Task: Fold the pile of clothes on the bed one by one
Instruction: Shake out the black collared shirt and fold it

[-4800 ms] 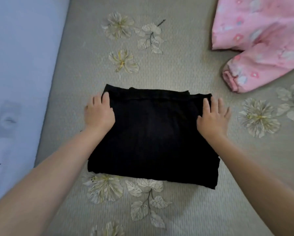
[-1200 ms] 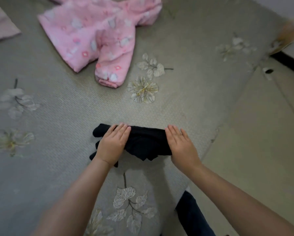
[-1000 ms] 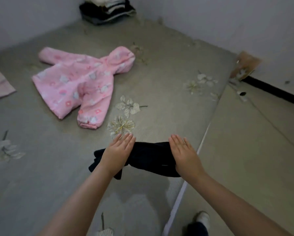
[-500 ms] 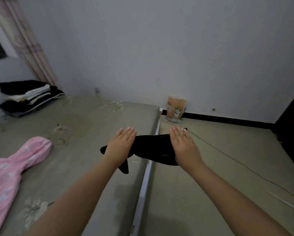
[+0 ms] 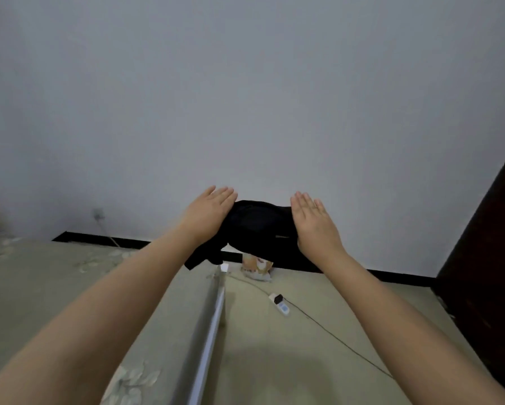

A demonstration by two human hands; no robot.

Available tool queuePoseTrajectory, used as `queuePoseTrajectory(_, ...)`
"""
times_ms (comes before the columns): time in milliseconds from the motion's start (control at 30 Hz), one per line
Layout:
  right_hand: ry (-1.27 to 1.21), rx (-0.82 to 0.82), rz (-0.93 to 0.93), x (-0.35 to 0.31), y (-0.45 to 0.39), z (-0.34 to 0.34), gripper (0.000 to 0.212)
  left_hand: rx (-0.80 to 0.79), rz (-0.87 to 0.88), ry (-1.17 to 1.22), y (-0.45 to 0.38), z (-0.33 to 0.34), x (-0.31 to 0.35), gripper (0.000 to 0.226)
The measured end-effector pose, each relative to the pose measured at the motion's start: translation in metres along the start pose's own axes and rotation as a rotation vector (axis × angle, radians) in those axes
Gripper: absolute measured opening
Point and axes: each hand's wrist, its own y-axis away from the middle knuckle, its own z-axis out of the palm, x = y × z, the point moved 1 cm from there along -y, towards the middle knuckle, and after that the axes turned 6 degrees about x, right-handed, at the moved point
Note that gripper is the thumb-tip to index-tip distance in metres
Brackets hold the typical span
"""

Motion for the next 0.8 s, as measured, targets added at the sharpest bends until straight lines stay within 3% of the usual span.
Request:
queuePoseTrajectory(133, 0.019, 0.051, 0.034, 0.057, -0.082, 0.038, 0.063, 0.072, 0.041, -0.001, -0.113, 0.03, -0.028, 0.055)
queuePoseTrajectory(300, 0.066, -0.001, 0.03, 0.13, -0.171, 0.111, 0.062, 0.095, 0.074, -0.034, -0.23, 0.098, -0.047, 0.053)
queuePoseTrajectory(400, 0.075, 0.115, -0.078, 0.163, -0.226, 0.172, 0.064, 0.066, 0.056, -0.079, -0.286, 0.152, -0.065, 0.053)
queuePoseTrajectory(633, -0.009, 0.058, -0.29, 0.203, -0.399, 0.3, 0.06, 0.052, -0.107, -0.139, -0.407, 0.237, -0.154, 0.051)
queuePoseTrajectory(800, -0.137, 0.284, -0.44, 0.166, -0.52, 0.37, 0.062, 0.075, -0.235, -0.276, -0.439, 0.27, -0.242, 0.054)
